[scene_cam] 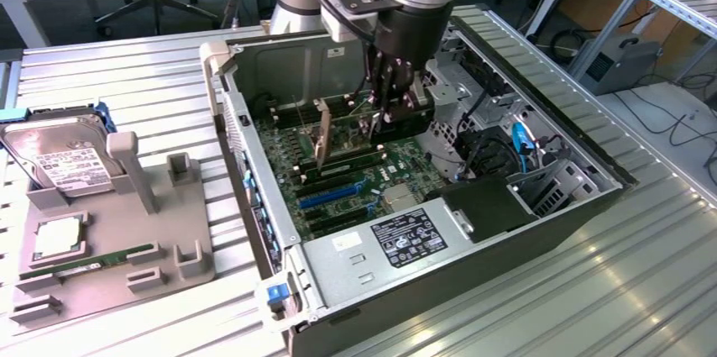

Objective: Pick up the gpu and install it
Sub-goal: 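Insert the gpu into the slot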

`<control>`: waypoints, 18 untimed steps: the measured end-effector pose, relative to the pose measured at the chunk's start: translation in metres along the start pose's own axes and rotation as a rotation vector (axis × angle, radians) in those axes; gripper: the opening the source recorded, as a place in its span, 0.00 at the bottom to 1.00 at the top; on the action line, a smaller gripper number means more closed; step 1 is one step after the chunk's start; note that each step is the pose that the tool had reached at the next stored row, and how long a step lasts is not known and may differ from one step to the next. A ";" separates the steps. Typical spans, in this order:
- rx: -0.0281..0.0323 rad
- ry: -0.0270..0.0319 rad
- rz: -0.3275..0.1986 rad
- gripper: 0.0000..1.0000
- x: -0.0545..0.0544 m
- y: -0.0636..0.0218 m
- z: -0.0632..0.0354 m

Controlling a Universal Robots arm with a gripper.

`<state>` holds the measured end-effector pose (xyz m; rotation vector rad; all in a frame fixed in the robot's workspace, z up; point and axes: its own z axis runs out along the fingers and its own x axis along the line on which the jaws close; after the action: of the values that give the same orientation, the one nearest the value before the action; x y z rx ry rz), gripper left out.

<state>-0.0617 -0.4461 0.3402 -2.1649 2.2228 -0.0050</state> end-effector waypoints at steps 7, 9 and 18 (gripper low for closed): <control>0.0000 0.0000 0.000 0.27 0.001 0.0002 0.0014; 0.0000 0.0000 0.000 0.27 0.001 0.0003 0.0019; 0.0000 0.0000 0.000 0.27 0.001 0.0004 0.0035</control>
<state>-0.0620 -0.4471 0.3366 -2.1649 2.2227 -0.0050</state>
